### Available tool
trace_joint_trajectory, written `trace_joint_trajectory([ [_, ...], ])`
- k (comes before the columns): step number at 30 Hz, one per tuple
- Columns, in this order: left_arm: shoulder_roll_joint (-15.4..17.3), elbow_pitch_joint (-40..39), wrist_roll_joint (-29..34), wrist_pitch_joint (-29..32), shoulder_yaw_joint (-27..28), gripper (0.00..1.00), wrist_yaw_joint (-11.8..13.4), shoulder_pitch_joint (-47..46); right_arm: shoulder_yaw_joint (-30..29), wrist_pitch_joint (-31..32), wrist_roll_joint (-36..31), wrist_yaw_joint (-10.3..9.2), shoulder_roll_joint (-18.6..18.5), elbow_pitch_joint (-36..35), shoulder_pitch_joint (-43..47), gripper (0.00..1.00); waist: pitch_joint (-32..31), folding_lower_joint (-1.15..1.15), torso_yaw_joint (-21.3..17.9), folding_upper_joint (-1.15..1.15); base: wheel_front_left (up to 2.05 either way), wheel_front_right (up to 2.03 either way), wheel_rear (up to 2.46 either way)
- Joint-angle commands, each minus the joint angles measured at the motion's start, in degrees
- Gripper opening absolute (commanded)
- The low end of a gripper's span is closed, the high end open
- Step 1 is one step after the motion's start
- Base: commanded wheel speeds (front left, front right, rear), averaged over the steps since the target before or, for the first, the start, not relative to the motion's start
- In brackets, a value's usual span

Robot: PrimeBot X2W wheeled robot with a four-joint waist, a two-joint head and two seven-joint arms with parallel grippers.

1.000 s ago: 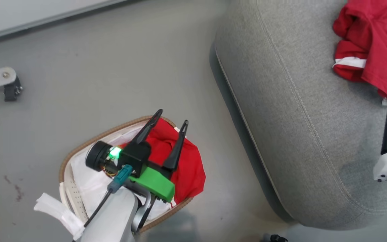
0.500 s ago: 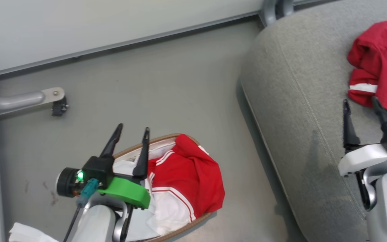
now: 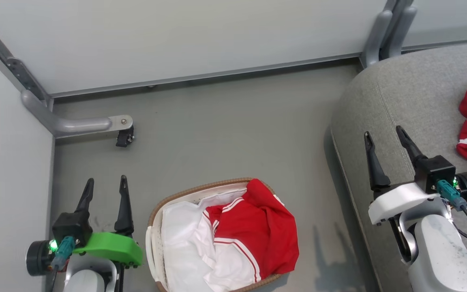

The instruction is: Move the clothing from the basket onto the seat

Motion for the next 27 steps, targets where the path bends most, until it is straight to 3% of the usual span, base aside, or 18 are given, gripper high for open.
trace_joint_trajectory([
  [1, 0.03, 0.36, 0.52, 0.03, 0.97, 1.00, 0.19, 1.28, 0.56, -0.01, 0.20, -0.08, 0.02, 0.26, 1.28, 1.00, -2.27, 0.00, 2.06, 0.00, 0.00, 0.00, 0.00],
  [14, 0.01, 1.09, -0.51, 0.03, 4.76, 1.00, 0.75, 7.28, 4.16, -0.01, 0.97, -0.08, 0.46, 1.20, 6.33, 1.00, -6.89, 0.00, 2.78, 0.00, 0.00, 0.00, 0.00],
  [27, 0.01, 0.01, -2.00, 0.03, 2.88, 1.00, 1.32, 9.23, 4.56, -0.01, 1.89, -0.08, 0.50, 1.44, 7.66, 1.00, -7.36, 0.00, 2.10, 0.00, 0.00, 0.00, 0.00],
])
